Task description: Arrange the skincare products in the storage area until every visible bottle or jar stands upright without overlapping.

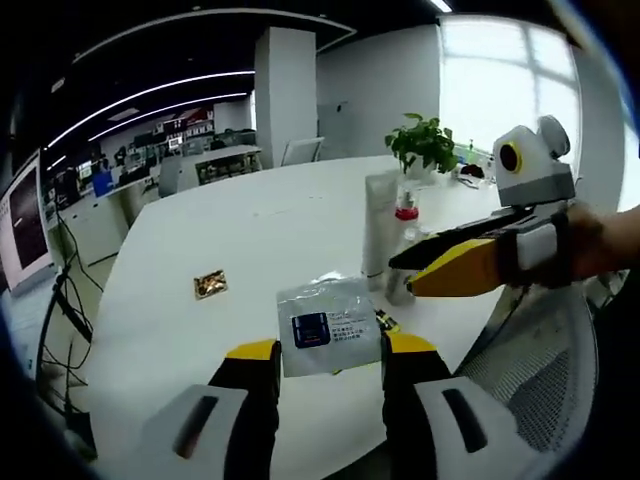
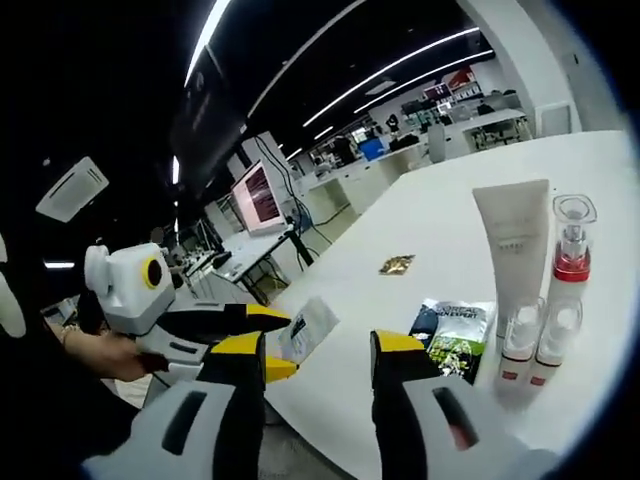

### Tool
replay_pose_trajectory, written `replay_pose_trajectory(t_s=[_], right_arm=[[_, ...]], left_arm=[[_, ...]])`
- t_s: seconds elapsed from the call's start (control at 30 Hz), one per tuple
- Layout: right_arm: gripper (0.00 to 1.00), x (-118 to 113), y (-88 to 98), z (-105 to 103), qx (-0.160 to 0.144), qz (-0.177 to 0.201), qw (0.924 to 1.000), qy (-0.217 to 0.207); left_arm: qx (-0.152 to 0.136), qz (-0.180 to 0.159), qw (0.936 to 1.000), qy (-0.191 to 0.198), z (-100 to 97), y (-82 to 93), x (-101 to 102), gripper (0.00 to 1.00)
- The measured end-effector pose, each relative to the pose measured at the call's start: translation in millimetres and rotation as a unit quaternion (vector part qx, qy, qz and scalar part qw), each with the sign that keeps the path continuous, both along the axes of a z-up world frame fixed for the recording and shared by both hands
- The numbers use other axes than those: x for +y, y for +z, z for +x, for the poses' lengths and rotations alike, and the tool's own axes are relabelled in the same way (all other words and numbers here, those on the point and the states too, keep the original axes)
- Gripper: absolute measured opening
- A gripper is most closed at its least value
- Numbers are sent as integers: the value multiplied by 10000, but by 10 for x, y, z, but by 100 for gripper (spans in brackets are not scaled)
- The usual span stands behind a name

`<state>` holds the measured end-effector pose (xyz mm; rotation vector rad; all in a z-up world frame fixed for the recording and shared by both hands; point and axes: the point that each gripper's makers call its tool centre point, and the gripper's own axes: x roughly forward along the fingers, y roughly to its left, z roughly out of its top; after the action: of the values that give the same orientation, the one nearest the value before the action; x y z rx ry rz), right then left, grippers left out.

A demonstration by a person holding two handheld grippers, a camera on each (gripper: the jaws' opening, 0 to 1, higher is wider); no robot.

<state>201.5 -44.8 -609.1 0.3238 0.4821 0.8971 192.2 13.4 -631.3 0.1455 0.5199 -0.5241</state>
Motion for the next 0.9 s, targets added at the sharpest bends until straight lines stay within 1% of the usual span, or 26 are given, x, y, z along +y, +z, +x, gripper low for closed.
replay_pose_trajectory(t_s=[0.1,0.17,0.27,0.43,0.5,0.53,0.6,0.67,0.7,0.77,0.8,0.83,0.87,0.9], right_arm=[[36,47,-28,18,109,57,9999,5],[34,70,-55,27,305,267,9991,-84],[24,57,-96,79,585,522,9965,-293],[11,71,-116,111,724,642,9947,-348],[3,71,-114,113,754,684,9941,-363],[2,70,-115,114,758,696,9940,-369],[1,84,-75,108,813,928,9918,-338],[1,75,-89,115,930,965,9902,-390],[1,70,-107,116,993,950,9897,-407],[1,68,-104,110,1036,1001,9889,-373],[1,68,-100,106,1055,1021,9885,-366],[1,67,-96,103,1075,1038,9881,-355],[1,59,-89,114,1101,1103,9872,-348],[1,62,-80,115,1118,1148,9865,-333]], left_arm=[[-67,53,10000,-43,-2,20,-12,38],[-171,140,9997,-130,-12,51,-34,38],[-217,212,9993,-226,-15,62,-34,38],[-204,207,9993,-253,-32,63,-69,38],[-190,206,9993,-264,-22,53,-68,38],[-173,182,9993,-265,-16,48,-71,38],[-158,208,9993,-257,1,29,-62,38],[-50,108,9996,-243,8,-3,-68,39],[8,-16,9998,-217,21,-22,-56,40],[126,-234,9992,-289,8,-21,-83,46],[264,-415,9983,-326,-1,-26,-91,50],[356,-522,9974,-357,-16,-27,-98,51],[556,-833,9942,-381,-20,-33,-92,50],[728,-1040,9912,-363,-13,-44,-53,50]])
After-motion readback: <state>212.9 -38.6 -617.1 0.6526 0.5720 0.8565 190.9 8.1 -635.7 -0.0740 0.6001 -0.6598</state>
